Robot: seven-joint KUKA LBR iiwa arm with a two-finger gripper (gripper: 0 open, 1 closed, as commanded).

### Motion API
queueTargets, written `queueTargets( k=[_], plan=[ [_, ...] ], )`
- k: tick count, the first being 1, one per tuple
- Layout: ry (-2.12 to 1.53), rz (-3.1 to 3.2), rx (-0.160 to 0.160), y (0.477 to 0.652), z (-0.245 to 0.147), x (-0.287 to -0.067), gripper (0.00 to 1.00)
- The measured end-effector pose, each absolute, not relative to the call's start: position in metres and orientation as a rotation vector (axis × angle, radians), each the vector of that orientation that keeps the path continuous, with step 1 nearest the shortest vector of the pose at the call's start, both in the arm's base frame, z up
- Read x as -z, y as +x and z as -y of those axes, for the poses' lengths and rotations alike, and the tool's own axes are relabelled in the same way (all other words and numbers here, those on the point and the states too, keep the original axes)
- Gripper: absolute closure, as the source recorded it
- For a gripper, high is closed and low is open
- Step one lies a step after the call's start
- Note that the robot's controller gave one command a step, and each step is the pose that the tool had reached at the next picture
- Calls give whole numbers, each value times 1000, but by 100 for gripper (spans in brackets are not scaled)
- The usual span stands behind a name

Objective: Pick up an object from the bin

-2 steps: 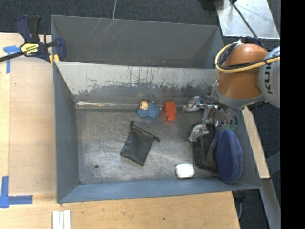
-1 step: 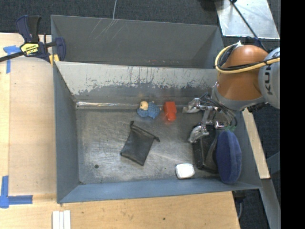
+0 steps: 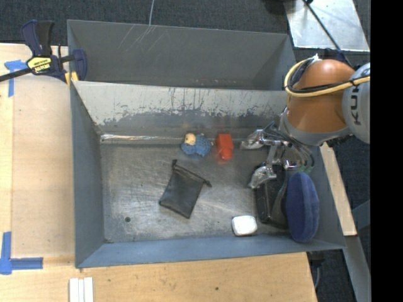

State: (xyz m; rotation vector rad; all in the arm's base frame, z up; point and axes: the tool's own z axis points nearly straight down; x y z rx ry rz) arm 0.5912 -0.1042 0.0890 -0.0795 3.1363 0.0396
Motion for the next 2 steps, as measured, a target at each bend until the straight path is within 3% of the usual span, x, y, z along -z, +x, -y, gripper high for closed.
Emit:
queueTargets(
  k=[1, 2],
  plan=[
    [-132, -3129, -43, 592, 104, -90, 0],
    [-691, -3053, 13, 589, 14, -77, 0]
  ],
)
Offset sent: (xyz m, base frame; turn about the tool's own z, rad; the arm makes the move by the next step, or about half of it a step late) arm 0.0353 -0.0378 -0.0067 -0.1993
